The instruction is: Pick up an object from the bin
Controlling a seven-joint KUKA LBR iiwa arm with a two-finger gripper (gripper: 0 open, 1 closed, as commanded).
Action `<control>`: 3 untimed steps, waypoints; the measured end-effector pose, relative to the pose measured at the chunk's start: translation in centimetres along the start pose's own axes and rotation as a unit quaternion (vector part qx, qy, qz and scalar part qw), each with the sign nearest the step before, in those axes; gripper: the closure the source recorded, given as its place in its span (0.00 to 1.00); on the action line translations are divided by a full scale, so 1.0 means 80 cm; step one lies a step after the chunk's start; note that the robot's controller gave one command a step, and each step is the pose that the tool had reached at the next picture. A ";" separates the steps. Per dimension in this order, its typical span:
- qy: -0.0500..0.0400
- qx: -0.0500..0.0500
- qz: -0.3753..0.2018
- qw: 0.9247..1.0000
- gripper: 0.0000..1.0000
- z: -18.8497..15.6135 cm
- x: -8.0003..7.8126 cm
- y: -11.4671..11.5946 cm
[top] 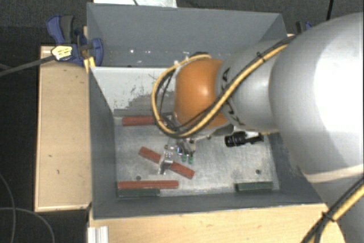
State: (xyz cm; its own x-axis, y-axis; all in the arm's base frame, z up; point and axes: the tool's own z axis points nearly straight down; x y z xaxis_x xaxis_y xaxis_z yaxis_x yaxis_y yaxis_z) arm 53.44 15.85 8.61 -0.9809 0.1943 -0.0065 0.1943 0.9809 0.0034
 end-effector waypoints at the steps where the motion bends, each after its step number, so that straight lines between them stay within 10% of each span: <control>1: -0.013 -0.009 0.071 0.997 1.00 0.019 0.003 0.003; 3: -0.003 -0.003 0.087 0.996 1.00 0.015 0.009 0.000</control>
Offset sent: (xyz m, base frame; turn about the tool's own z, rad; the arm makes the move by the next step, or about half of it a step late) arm 0.0000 0.0000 0.0000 0.0000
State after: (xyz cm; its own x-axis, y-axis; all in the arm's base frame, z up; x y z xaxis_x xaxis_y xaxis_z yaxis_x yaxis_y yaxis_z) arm 52.69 15.98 7.42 -0.9324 0.3613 -0.0120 0.3611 0.9324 0.0109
